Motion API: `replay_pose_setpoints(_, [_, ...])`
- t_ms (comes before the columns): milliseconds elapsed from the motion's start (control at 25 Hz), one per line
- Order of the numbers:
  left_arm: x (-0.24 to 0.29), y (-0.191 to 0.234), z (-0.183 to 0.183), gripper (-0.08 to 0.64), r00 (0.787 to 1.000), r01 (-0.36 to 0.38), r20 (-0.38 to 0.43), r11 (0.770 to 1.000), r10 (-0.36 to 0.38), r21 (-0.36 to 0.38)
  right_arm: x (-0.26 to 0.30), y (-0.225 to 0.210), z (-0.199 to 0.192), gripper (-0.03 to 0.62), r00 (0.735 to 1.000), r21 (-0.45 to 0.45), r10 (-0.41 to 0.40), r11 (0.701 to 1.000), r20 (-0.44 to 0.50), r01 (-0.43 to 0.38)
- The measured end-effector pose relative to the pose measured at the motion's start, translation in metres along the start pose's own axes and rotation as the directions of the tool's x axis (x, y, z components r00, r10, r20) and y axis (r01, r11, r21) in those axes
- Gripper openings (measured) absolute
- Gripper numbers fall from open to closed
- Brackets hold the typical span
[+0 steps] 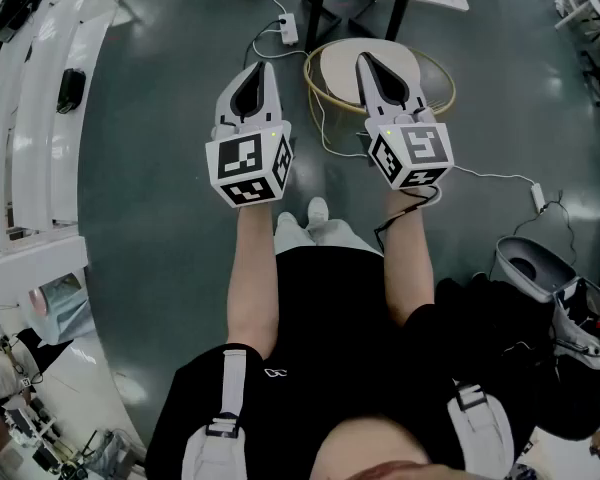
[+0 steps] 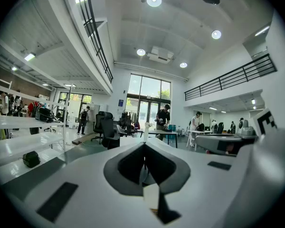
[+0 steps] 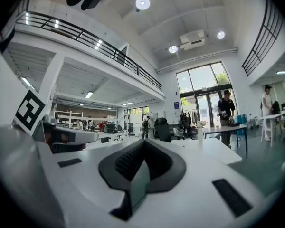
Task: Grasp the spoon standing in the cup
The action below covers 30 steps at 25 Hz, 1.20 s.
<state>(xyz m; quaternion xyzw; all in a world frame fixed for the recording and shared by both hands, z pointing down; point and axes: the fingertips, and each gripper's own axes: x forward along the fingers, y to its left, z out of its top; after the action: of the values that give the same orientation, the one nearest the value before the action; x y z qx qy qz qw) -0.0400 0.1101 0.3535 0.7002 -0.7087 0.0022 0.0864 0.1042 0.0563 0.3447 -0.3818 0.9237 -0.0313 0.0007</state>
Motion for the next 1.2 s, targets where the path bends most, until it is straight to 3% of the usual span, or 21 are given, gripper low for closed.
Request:
replay_pose_setpoints(400, [0.023,-0.016,0.007,0.015,0.999,0.051,0.006,0.997,-0.051,0.054,0.010,-0.004,0.011,0.006,0.998,-0.090,0.053,0.995,0.025,-0.051])
replay_pose_setpoints(760, [0.036,-0.045,0.021,0.015,0.995,0.097,0.017,0.986,-0.100,0.137,0.009,-0.054,0.018,0.006,0.996,-0.018,-0.035,0.999,0.084,0.037])
replay_pose_setpoints(920, [0.038,-0.055,0.016,0.015,0.992,0.124,0.007,0.983,-0.126,0.134,0.004,-0.078,0.016,0.006,0.993,0.015,-0.083,0.996,0.086,0.082])
replay_pose_setpoints(1200, [0.050,-0.041,0.031,0.015,0.992,0.109,0.052,0.989,-0.114,0.096,0.025,-0.072,0.025,0.006,0.994,-0.017,-0.041,0.999,0.106,0.043])
